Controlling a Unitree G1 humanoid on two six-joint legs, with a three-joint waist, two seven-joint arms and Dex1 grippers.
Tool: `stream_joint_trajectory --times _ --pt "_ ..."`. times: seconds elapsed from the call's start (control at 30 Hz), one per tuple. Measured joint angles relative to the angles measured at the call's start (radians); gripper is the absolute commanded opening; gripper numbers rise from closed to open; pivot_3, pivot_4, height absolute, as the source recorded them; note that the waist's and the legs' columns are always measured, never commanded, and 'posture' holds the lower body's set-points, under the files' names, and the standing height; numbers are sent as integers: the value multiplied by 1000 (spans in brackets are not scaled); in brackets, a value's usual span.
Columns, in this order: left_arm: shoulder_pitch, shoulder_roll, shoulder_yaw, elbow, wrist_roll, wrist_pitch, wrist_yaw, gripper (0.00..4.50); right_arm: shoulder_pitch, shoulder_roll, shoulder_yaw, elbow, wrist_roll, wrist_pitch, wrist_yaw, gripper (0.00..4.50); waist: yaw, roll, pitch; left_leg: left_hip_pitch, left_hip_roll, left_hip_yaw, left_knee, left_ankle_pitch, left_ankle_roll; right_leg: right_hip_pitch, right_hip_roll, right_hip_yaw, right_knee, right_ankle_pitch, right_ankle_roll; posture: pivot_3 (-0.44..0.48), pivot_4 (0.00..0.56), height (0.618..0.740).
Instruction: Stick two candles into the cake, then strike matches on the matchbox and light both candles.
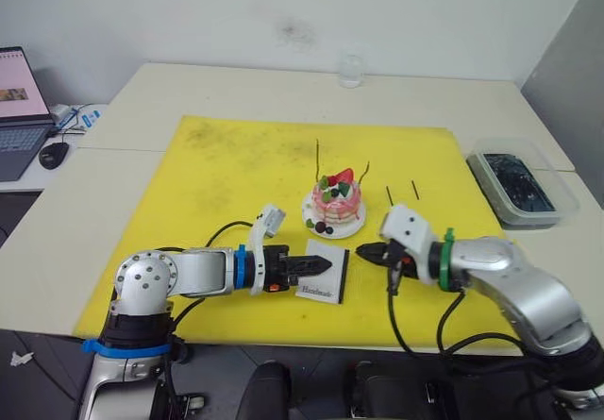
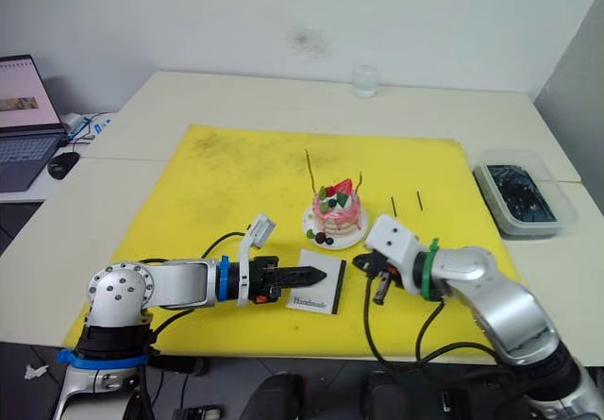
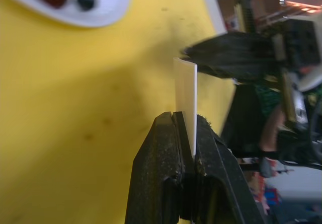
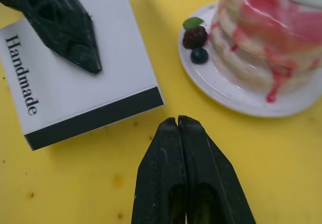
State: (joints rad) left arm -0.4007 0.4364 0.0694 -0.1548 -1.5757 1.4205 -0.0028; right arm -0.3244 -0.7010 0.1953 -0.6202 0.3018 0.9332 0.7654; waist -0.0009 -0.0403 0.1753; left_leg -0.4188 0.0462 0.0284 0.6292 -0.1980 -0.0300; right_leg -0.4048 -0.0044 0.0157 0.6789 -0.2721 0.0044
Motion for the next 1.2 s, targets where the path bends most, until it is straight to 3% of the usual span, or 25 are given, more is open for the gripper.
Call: stream_joint_trajectory --times 0.23,0.57,0.93,1.2 --pt "31 -61 -65 72 35 -50 58 15 43 -47 0 -15 29 12 -2 0 -5 0 0 1 -1 0 0 0 0 0 2 0 1 0 0 0 150 740" --pt "47 -67 -79 69 147 -58 -31 15 63 -31 127 17 -28 -32 -31 0 -5 0 0 1 -1 1 0 0 0 0 3 1 0 0 0 0 150 740" --pt "60 -93 -66 45 164 -54 -61 3178 100 -62 139 7 -52 -85 -29 0 -4 0 0 1 -1 0 0 0 0 0 2 0 0 0 0 0 150 740" --pt "52 -95 -64 47 178 -42 -74 3178 101 -41 143 18 -66 -96 -32 0 -4 0 0 2 -1 0 0 0 0 1 2 0 0 0 0 0 150 740"
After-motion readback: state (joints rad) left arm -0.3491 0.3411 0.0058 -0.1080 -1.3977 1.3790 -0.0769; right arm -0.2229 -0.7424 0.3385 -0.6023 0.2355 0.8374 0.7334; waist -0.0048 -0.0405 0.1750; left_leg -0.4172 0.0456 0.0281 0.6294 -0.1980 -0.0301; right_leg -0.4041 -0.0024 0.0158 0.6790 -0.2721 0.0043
